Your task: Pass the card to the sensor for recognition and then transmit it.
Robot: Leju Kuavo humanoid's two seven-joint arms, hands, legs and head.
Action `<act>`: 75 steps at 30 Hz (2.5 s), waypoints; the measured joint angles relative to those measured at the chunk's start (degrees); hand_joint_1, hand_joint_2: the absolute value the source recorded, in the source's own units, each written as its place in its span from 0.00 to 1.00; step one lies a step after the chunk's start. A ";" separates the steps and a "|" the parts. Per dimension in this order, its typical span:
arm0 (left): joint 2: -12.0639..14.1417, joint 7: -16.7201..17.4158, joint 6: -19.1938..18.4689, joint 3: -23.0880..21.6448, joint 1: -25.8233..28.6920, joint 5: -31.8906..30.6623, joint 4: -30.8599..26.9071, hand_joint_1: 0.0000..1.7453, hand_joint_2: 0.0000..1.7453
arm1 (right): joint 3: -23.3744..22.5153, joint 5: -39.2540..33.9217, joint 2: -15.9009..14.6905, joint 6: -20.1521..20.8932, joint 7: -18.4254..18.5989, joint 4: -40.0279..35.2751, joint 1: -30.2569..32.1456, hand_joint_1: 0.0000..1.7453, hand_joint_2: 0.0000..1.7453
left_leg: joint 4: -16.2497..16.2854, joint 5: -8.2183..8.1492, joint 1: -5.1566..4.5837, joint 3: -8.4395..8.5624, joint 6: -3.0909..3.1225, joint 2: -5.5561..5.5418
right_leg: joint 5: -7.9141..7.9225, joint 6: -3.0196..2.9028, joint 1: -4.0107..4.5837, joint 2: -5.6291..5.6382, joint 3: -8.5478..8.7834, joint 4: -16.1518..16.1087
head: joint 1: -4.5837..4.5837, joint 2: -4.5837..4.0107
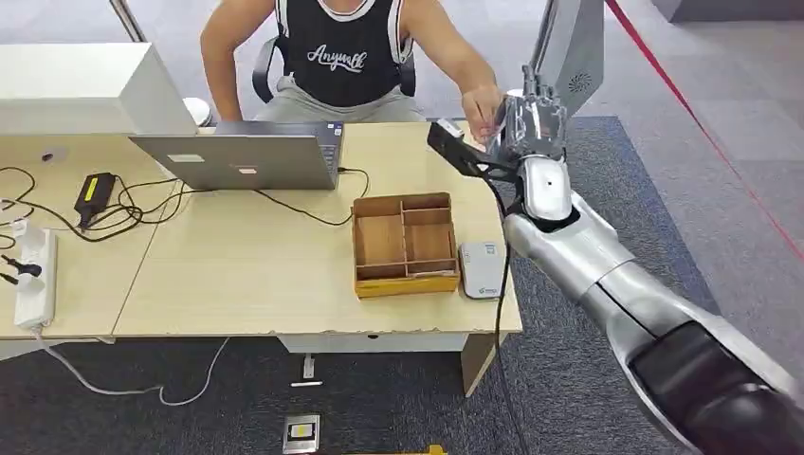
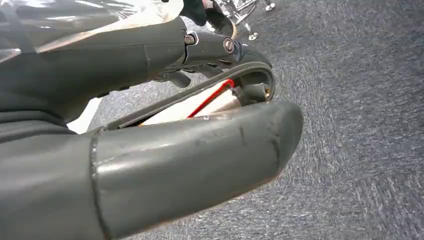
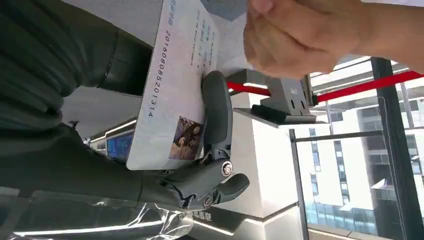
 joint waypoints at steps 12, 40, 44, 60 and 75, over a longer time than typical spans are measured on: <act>0.00 0.00 0.00 0.00 0.01 0.00 0.00 0.00 0.00 | 0.50 -0.26 0.11 0.00 -0.15 0.02 0.00 1.00 1.00 | 0.00 0.00 0.00 0.00 0.00 0.00 | 0.00 0.00 0.00 0.00 0.00 0.00 | 0.00 0.00; 0.00 -0.42 0.42 -0.37 1.08 2.84 0.00 0.00 0.00 | 1.88 -7.76 -6.01 -1.01 -1.73 -0.44 10.23 1.00 1.00 | 0.01 -0.02 0.04 0.03 0.01 0.01 | 0.00 -0.01 0.03 0.01 0.02 -0.07 | 0.00 0.00; 0.00 0.18 0.41 -0.37 1.07 2.99 0.00 0.00 0.00 | 1.88 -9.05 -6.93 -2.14 -1.90 -0.31 13.06 1.00 1.00 | 0.01 -0.02 0.03 0.02 0.01 0.03 | 0.00 -0.01 0.03 0.01 0.03 -0.07 | 0.00 0.02; 0.00 0.64 0.33 -0.44 1.07 3.17 0.00 0.00 0.00 | 1.84 -10.75 -8.08 -2.97 -1.88 -0.13 17.01 1.00 1.00 | 0.01 -0.02 0.03 0.03 0.01 0.03 | 0.00 -0.01 0.03 0.01 0.02 -0.07 | 0.00 0.00; 0.11 1.14 -0.02 -1.77 1.06 3.26 0.00 0.00 0.00 | 2.21 -12.72 -7.49 -3.08 -4.37 1.16 19.55 1.00 1.00 | -0.01 -0.02 0.04 0.01 0.01 0.03 | -0.01 -0.01 0.04 0.01 0.03 -0.05 | 0.00 0.00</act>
